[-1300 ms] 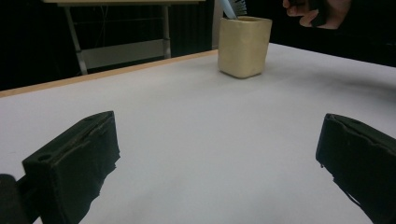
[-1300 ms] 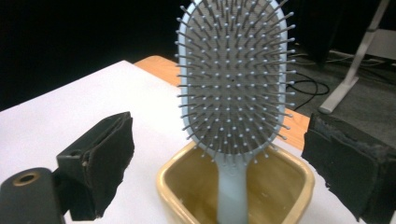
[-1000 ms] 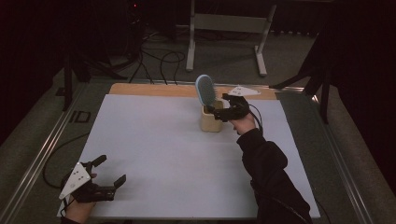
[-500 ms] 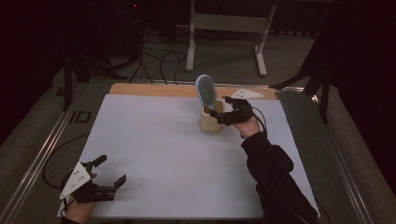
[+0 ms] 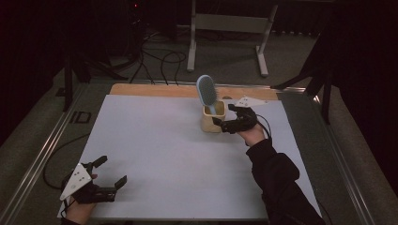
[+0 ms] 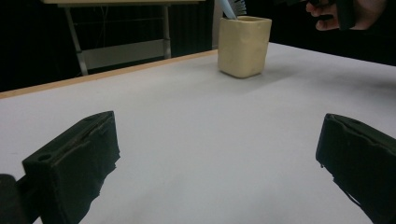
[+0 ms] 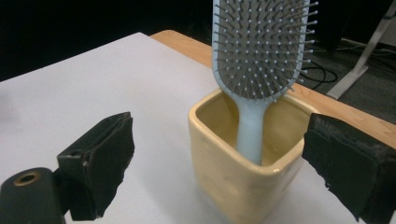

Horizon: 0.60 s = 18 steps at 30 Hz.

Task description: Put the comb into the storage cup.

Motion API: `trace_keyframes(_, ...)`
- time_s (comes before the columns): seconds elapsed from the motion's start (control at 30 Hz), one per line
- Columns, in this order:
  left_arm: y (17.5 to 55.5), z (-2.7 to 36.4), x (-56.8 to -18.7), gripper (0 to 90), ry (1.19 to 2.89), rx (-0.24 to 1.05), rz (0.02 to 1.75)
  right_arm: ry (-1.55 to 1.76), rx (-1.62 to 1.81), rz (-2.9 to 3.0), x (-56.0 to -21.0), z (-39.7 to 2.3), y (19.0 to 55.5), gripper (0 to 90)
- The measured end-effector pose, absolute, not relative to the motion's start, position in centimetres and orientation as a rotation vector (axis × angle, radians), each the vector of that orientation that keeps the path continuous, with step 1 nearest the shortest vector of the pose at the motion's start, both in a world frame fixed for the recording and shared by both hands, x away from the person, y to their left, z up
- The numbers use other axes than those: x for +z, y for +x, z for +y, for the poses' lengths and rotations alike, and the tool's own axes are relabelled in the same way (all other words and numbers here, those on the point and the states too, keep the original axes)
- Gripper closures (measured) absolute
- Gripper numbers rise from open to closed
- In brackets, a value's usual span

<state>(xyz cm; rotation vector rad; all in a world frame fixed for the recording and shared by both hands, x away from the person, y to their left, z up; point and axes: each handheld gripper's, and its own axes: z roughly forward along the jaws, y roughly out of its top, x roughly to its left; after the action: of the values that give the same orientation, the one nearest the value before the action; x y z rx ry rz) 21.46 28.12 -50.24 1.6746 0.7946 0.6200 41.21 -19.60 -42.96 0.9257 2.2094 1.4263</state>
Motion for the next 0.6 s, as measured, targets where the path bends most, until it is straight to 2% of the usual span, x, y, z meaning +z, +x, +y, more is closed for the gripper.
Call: trace_keyframes(0.6,21.5,28.1,-50.3,0.0,1.674,0.617,0.796,0.891,1.430,2.240,-45.2,-21.3,38.2,9.1)
